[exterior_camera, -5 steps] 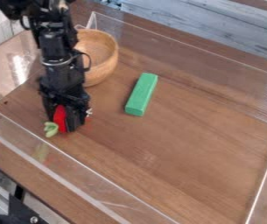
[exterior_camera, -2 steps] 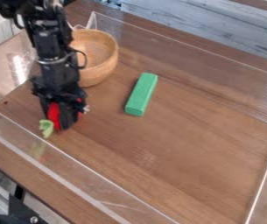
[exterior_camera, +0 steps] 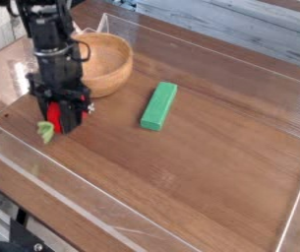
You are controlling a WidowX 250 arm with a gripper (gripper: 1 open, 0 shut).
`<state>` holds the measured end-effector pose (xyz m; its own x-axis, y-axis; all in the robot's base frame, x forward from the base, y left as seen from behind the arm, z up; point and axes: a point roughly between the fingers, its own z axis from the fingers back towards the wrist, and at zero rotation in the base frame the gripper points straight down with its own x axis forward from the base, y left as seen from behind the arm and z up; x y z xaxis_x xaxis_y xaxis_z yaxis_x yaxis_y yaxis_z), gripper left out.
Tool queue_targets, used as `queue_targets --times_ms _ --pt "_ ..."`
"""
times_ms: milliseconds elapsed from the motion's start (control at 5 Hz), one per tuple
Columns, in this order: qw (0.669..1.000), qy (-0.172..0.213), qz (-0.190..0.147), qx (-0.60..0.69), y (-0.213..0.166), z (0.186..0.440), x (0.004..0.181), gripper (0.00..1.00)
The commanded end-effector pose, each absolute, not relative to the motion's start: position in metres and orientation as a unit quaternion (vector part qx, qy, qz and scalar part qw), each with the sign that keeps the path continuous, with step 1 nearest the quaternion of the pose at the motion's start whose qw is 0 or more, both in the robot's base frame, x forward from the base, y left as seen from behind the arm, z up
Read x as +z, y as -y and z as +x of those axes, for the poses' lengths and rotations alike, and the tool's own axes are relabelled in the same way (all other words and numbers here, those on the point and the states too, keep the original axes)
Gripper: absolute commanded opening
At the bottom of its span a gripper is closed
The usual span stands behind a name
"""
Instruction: Move the red object to the right side of the table
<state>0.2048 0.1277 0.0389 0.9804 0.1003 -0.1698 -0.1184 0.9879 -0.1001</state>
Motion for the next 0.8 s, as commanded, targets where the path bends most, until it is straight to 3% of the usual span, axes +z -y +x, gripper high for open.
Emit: queue_targets --times_ms 0,600 --pt "0.997 -0.054 -0.035 0.053 -0.136 0.220 0.044 0.00" --pt "0.997 -0.040 -0.047 0.043 -0.094 0.229 0.059 0.00"
